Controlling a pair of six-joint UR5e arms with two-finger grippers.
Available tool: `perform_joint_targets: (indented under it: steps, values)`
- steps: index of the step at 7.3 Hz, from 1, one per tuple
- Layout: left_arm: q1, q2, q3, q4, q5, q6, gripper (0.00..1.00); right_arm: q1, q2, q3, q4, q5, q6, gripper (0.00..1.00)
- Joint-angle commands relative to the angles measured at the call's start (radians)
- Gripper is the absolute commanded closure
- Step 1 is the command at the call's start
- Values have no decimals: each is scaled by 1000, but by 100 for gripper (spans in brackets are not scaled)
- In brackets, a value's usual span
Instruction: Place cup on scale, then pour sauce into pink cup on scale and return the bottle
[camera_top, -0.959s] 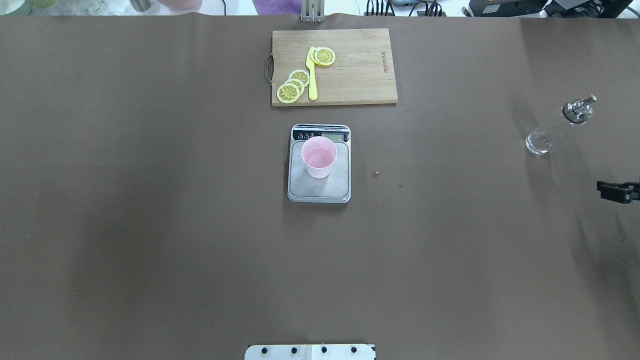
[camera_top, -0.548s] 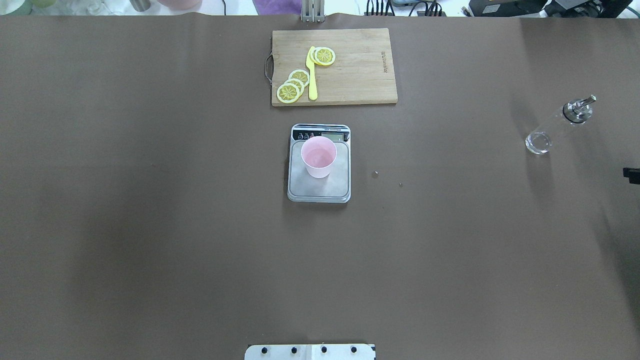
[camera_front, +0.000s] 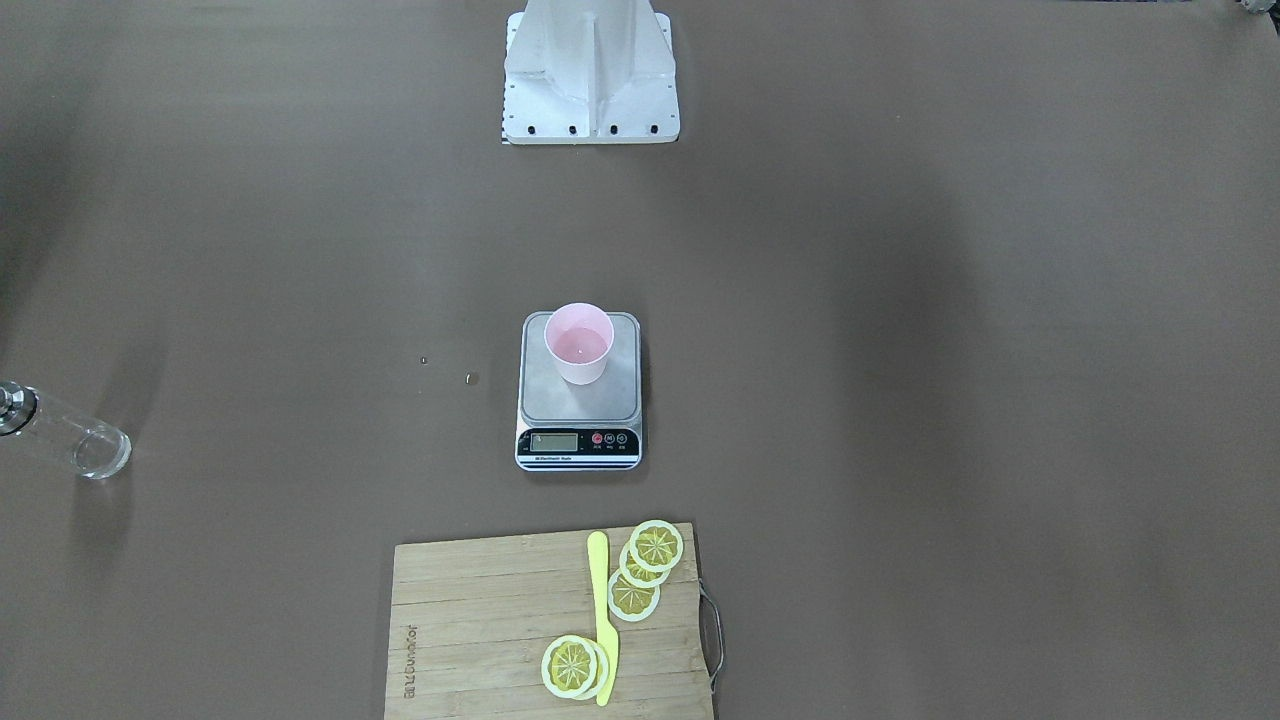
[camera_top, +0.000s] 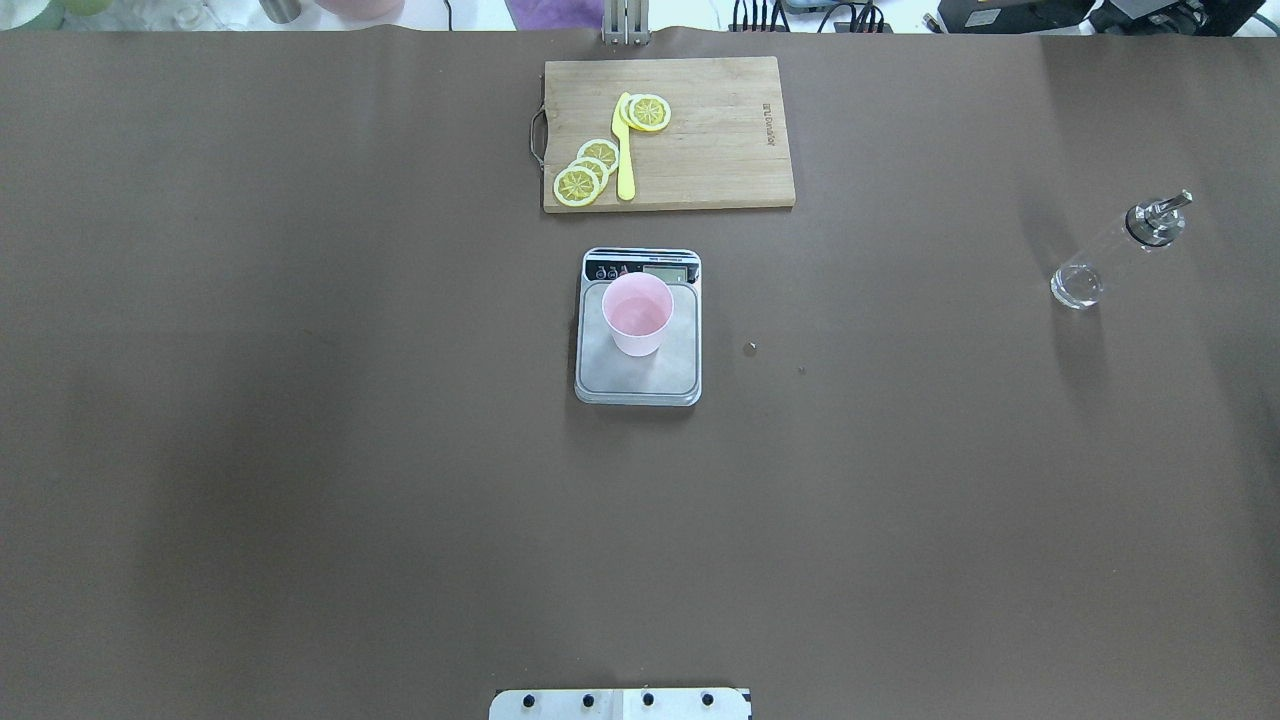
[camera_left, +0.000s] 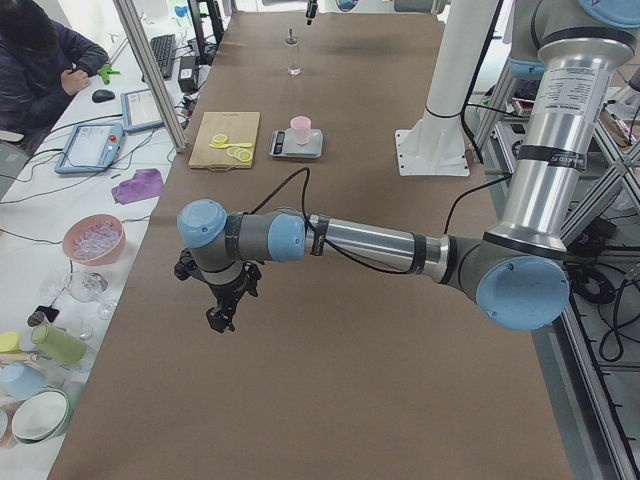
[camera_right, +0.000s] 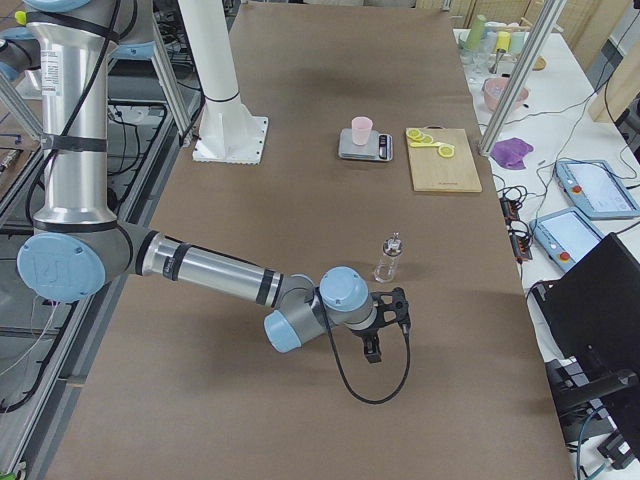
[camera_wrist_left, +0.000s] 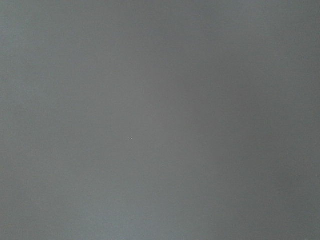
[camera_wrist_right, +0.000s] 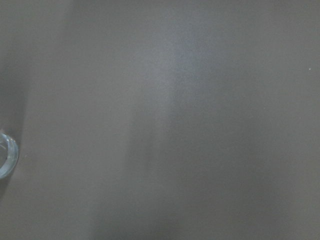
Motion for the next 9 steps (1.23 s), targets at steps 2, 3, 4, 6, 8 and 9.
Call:
perform_joint_targets:
  steps: [2, 3, 4, 6, 8, 9]
  values:
    - [-2, 11, -3, 16, 3, -2, 2, 31, 128, 53, -386, 9, -117, 0]
    - [-2, 11, 0, 16, 3, -3, 2, 25, 148, 68, -472, 2, -138, 0]
    - [-3, 17, -1, 16, 3, -6, 2, 26, 152, 74, -542, -12, -233, 0]
    - [-5, 19, 0, 16, 3, -8, 2, 49, 141, 128, -649, -49, -291, 0]
    - [-5, 30, -13, 16, 6, -11, 2, 52, 127, 166, -754, -103, -291, 0]
    - [-3, 57, -15, 16, 2, -11, 2, 58, 91, 220, -746, -109, -291, 0]
